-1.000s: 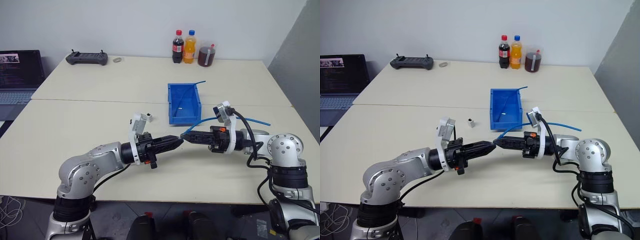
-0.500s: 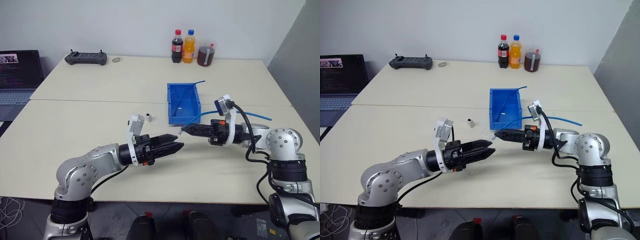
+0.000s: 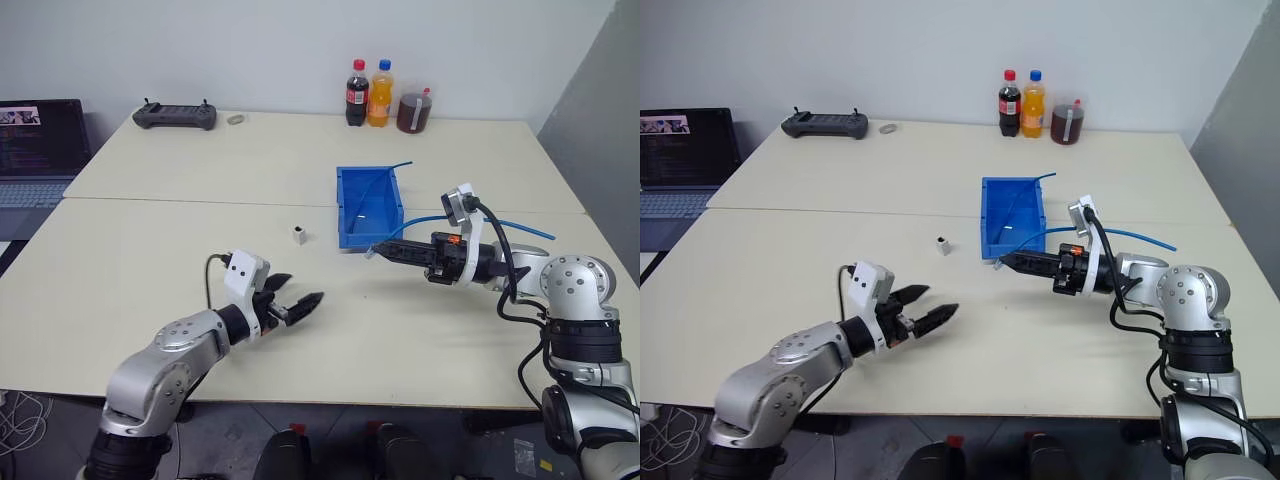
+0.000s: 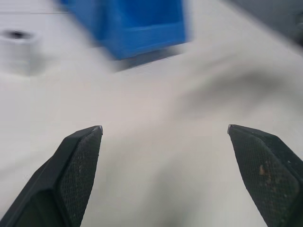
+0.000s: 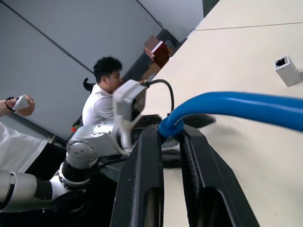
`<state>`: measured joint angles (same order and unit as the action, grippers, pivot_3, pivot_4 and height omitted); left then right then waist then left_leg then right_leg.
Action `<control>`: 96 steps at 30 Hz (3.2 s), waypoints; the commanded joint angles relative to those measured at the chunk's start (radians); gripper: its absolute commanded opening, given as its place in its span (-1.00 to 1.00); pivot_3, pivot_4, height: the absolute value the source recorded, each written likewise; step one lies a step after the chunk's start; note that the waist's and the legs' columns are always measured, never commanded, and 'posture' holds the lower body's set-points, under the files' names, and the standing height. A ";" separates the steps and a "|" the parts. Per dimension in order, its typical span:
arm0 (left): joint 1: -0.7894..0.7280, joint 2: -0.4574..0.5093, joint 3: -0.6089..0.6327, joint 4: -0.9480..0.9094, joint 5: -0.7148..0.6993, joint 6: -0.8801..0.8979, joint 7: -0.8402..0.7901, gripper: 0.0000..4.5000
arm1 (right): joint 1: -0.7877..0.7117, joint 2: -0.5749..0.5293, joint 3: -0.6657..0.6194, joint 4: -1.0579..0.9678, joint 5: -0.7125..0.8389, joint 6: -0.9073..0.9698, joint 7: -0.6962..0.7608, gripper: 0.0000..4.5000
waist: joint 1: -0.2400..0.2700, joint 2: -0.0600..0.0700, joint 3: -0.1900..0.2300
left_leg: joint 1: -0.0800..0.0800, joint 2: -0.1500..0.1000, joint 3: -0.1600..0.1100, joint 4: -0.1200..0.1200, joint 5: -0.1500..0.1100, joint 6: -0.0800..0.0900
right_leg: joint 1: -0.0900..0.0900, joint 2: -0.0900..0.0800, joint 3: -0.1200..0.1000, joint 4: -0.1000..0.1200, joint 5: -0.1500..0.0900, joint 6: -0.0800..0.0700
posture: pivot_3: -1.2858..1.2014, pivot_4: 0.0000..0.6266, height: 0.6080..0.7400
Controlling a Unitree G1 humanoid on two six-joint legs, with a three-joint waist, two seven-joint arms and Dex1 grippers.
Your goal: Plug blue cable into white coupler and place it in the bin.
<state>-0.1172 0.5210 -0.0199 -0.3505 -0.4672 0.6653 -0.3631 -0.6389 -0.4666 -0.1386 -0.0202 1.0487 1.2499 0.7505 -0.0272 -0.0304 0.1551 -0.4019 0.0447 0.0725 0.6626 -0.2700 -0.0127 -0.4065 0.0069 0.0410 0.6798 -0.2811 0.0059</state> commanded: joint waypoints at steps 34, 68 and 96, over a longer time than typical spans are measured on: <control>-0.786 -0.122 -0.069 1.497 0.434 -0.754 -0.436 0.19 | 0.041 0.006 -0.040 -0.089 0.009 -0.038 -0.072 -0.90 | -0.004 -0.001 0.000 | -0.016 0.000 0.000 0.002 0.000 0.000 | -0.014 0.000 -0.003 0.002 0.001 0.000 | 0.03 -0.52 1.00; -0.381 -0.026 -0.260 0.698 0.344 -0.680 -0.935 -0.65 | -0.019 -0.078 0.460 -0.187 -0.516 -0.523 0.175 -0.90 | 0.003 0.002 -0.001 | -0.016 0.000 -0.001 0.009 0.000 0.001 | -0.013 0.001 -0.003 0.004 0.001 0.001 | 0.03 -0.52 1.00; -0.423 -0.057 -0.256 0.747 0.345 -0.677 -0.944 -0.65 | 0.004 0.023 0.553 -0.022 -0.768 -0.695 0.236 -0.90 | 0.005 0.002 -0.001 | -0.017 0.000 -0.002 0.017 0.000 0.001 | -0.013 0.001 -0.004 0.011 0.002 0.001 | 0.03 -0.52 1.00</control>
<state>-0.5489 0.4632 -0.2783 0.4249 -0.1163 -0.0122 -1.3022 -0.6177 -0.4443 0.4255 -0.0321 0.2876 0.5553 0.9667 -0.0226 -0.0289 0.1542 -0.4185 0.0449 0.0702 0.6796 -0.2702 -0.0116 -0.4198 0.0081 0.0374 0.6912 -0.2795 0.0071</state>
